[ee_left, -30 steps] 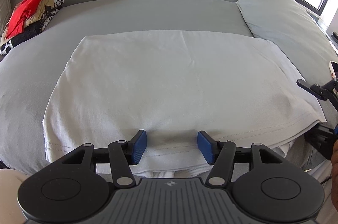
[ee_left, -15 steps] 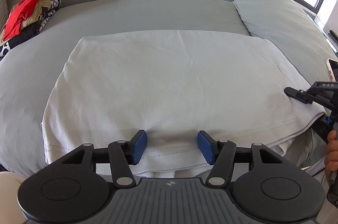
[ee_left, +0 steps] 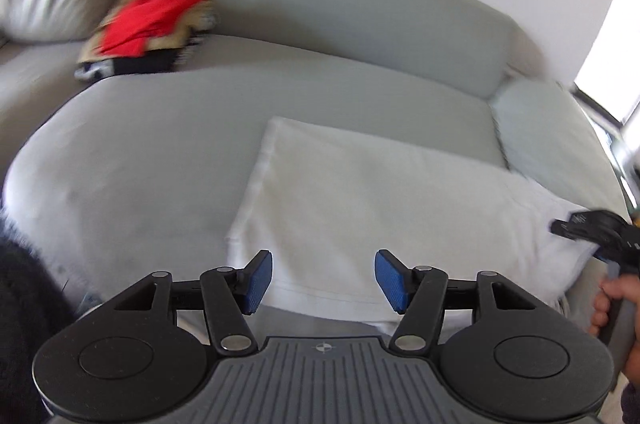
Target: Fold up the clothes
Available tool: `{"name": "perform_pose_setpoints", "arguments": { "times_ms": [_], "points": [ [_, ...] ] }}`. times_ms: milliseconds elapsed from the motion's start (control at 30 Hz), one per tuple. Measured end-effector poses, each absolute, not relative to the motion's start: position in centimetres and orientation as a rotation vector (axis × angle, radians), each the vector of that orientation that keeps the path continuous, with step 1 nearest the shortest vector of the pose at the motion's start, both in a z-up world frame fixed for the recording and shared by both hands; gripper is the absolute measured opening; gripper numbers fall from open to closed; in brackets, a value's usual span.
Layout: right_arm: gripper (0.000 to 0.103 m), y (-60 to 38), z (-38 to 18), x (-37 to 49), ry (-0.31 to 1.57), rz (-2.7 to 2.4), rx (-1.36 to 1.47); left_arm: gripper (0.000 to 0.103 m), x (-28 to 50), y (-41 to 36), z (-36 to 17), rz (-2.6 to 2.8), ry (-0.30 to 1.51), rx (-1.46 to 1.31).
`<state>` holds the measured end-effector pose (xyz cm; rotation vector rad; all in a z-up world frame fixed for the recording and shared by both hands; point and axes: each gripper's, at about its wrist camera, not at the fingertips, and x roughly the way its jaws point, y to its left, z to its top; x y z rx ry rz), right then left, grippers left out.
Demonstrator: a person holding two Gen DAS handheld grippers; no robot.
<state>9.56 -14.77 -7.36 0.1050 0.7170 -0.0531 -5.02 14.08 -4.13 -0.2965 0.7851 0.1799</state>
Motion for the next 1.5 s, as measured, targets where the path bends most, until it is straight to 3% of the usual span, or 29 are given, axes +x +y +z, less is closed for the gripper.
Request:
{"name": "perform_pose_setpoints", "arguments": {
  "times_ms": [200, 433, 600, 833, 1000, 1267, 1500],
  "points": [
    [0.003, -2.1, -4.9, 6.7, 0.600, 0.266, -0.195, 0.057, -6.8, 20.1, -3.1, 0.323, 0.727, -0.391],
    [0.003, 6.8, -11.5, 3.5, 0.828, 0.507, -0.440, 0.057, -7.9, 22.6, -4.3, 0.362, 0.758, -0.454],
    [0.003, 5.8, -10.5, 3.1, 0.880, 0.497, -0.336, 0.057, -7.7, 23.0, -4.9, 0.346, 0.764, -0.477],
    [0.004, 3.6, -7.1, 9.4, 1.019, 0.422, 0.195, 0.057, -7.2, 23.4, -5.0, 0.334, 0.766, -0.482],
    [0.004, 5.2, -5.3, 8.1, 0.887, 0.378, 0.182, 0.057, -7.4, 23.8, -5.3, 0.349, 0.774, -0.502],
    [0.004, 8.3, -9.6, 6.6, 1.000, 0.429, -0.008, 0.057, -7.3, 23.8, -5.8, 0.348, 0.793, -0.514],
    [0.004, 8.2, -8.7, 5.6, 0.913, 0.483, 0.008, 0.057, -7.2, 23.7, -5.9, 0.354, 0.800, -0.520]
  ]
}}
